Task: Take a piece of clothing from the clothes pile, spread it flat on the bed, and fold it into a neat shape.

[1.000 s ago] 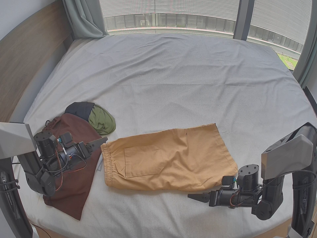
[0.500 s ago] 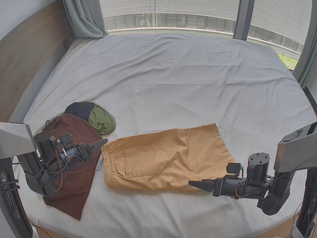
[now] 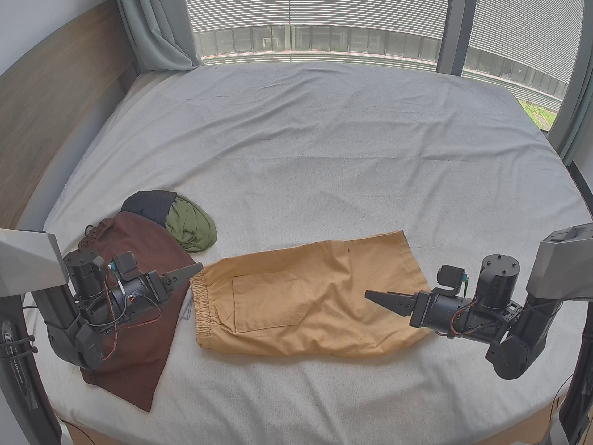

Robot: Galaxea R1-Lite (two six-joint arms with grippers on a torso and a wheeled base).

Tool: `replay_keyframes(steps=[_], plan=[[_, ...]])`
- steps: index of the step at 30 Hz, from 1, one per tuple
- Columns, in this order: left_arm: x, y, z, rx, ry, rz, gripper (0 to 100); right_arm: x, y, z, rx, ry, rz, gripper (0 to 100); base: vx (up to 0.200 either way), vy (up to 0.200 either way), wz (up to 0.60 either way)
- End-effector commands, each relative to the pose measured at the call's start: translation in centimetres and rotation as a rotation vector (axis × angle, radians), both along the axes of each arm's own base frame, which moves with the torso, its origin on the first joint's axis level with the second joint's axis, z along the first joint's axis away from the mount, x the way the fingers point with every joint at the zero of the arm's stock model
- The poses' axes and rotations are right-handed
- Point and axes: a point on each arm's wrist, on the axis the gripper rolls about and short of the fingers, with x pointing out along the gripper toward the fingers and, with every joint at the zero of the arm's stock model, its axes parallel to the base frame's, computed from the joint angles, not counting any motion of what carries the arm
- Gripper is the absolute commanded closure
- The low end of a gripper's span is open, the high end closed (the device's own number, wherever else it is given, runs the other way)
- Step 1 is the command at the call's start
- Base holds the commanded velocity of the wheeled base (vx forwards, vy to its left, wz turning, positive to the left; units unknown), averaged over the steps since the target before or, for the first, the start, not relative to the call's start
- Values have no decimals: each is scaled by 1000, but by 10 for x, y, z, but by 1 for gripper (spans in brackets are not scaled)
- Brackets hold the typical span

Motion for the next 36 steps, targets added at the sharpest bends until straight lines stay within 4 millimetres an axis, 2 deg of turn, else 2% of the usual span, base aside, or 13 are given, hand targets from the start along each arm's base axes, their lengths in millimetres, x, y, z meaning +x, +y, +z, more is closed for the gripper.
replay_keyframes(steps=[1,9,11,22,29,36], plan=[[-1,0,-5,-3,19,-13,0,5,-7,3,7,-15,-19,0,0,0,0],[-1,-1,-10,-6,41,-17,0,3,-5,2,4,-7,-12,0,0,0,0],[1,-2,-23,-4,75,-19,0,4,-5,2,5,-10,-15,0,0,0,0],[6,-3,-43,-4,130,-18,0,4,-6,2,5,-10,-18,0,0,0,0],[11,-11,-69,6,186,-30,0,5,-5,-2,1,0,-16,0,0,0,0],[14,-12,-75,13,193,-15,0,4,-4,-3,-1,4,-12,0,0,0,0]])
